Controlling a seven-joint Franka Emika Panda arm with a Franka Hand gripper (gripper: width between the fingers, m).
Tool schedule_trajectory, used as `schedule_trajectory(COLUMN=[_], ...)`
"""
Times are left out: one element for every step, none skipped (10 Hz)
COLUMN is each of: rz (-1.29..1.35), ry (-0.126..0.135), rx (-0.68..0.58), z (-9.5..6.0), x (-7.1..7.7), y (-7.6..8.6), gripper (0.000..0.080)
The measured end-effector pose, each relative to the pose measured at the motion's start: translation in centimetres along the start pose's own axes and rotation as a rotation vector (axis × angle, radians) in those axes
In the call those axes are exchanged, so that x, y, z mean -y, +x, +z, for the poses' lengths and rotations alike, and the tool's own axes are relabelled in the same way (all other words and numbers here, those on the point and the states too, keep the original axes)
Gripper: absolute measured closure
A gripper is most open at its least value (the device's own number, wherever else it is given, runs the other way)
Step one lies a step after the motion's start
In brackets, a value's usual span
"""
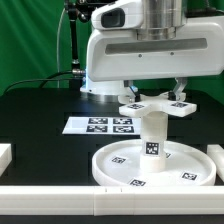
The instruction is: Assemble round table
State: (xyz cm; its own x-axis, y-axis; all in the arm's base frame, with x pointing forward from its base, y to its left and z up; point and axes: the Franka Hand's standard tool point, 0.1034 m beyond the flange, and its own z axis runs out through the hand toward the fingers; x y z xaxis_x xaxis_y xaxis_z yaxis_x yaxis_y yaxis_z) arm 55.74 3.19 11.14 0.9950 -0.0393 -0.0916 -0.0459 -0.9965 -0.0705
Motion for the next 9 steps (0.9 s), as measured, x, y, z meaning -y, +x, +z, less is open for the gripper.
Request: schedule_trajectory(rz=[0.017,0.028,0.041,0.124,0.257,0.384,0.517,0.627,0.726], ry=[0.000,0.000,0.002,0.007,0.013,0.015,0.021,0.029,0.040], rx=[0.000,0.000,-0.005,-0.022,-0.033,-0.047,-0.064,-0.083,-0.093], z=[0.00,0.00,0.00,-0.02,-0.02,0.01,0.01,0.02,0.04], x=[0.01,0.00,-0.08,-0.22,-0.07,0.04,0.22,0.44,0.58], y=[0.00,0.01,0.06,0.21,0.24,0.30,0.37,0.47,0.45], gripper=[0.0356,0.0356,0.0356,0.0356,0.0356,0.0356,0.0356,0.0356,0.0356])
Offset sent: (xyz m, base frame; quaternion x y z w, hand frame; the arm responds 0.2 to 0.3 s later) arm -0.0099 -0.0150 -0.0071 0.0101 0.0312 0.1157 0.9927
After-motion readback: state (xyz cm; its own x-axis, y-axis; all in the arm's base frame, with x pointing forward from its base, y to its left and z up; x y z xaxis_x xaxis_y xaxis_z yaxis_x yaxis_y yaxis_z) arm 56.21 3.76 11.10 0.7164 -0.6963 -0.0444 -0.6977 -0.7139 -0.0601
